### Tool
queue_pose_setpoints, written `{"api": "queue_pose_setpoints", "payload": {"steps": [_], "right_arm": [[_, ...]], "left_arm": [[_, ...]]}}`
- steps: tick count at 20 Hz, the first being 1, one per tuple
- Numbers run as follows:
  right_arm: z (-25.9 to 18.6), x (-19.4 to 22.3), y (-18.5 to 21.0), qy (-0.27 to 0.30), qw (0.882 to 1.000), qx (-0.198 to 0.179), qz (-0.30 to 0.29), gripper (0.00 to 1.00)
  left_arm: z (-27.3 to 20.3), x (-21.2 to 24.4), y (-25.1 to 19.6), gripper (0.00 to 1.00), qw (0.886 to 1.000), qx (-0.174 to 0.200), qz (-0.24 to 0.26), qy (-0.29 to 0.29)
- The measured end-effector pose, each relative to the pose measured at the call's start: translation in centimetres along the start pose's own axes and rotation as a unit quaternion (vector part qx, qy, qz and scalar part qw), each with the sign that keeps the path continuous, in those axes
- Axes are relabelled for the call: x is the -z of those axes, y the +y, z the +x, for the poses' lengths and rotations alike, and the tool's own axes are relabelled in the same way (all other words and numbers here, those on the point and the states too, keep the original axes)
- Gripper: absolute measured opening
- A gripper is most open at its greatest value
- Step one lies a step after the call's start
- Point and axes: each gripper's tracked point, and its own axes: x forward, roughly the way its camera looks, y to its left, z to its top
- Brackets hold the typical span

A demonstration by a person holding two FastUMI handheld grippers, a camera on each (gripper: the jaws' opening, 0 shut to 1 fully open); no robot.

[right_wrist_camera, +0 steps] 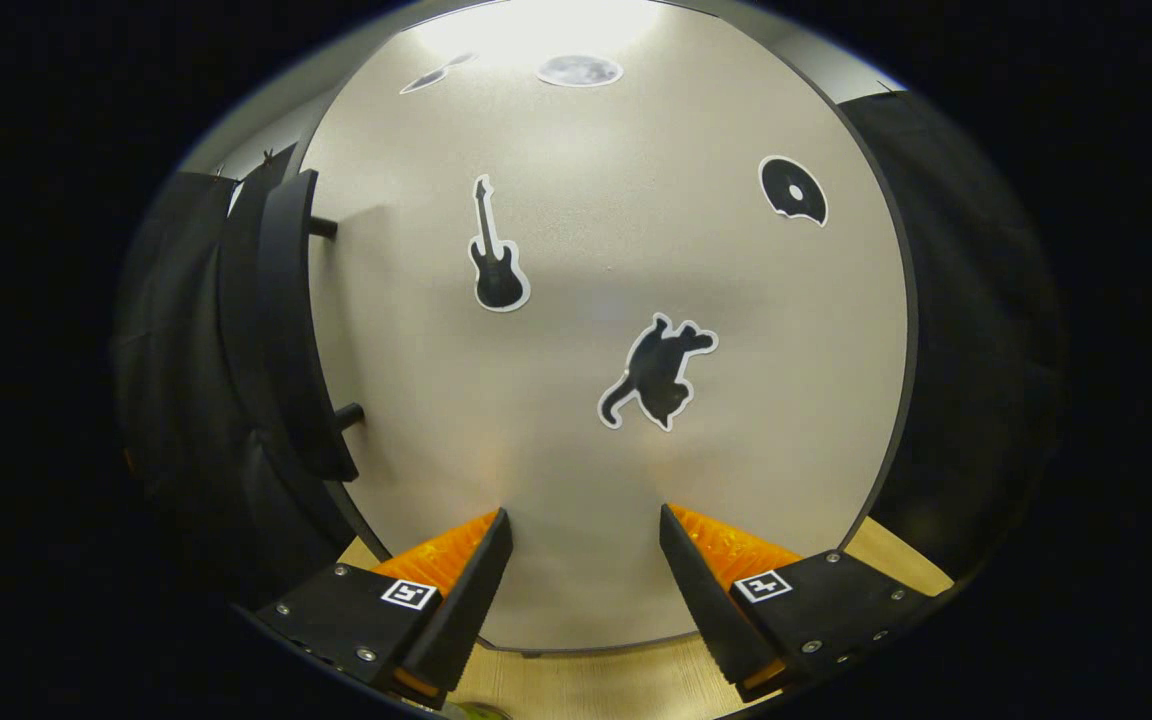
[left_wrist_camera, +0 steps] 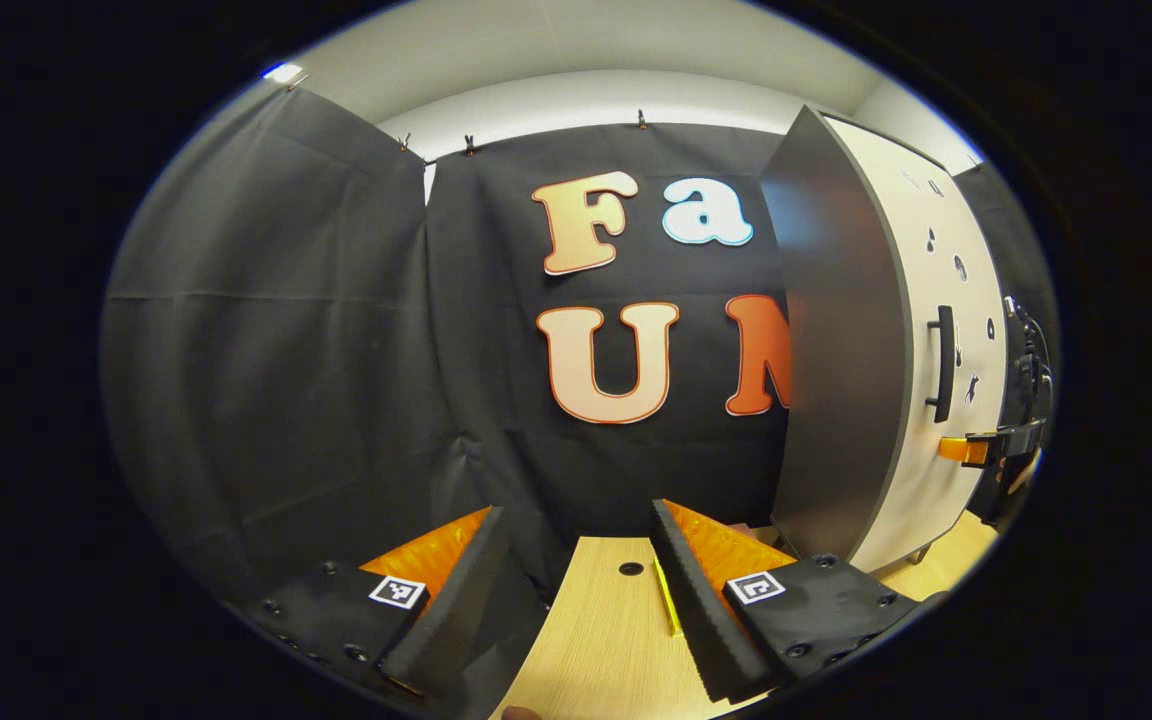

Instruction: Open the cabinet door with the right hand, grasp the bottle in the cabinet with the left hand and place it on the coaster, then close the cabinet door with the right hand.

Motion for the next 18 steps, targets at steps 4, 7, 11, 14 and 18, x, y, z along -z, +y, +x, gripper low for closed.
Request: {"api": "queue_pose_setpoints", "payload": {"steps": [4,7,11,14,18], "right_arm": [[-0.6,-0.8,-0.1,0.004,1.0,0.001,0.0,0.93],[-2.8,-2.9,-0.9,-0.005,1.0,0.003,-0.013,0.93],[-7.2,-7.3,-2.3,-0.038,0.999,0.004,-0.025,0.93],[-10.7,-10.5,-3.4,-0.062,0.997,0.006,-0.04,0.93],[-15.6,-14.2,-4.2,-0.093,0.994,0.003,-0.051,0.93]], "left_arm": [[-0.1,-0.9,-0.7,0.94,1.0,0.008,0.0,-0.006],[-0.1,-1.9,-1.6,0.94,1.0,0.016,-0.002,-0.015],[-0.1,-3.2,-3.0,0.94,0.999,0.03,-0.01,-0.024],[-0.5,-4.9,-3.6,0.94,0.999,0.036,-0.008,-0.037],[-1.1,-7.6,-3.6,0.94,0.998,0.037,-0.014,-0.057]]}}
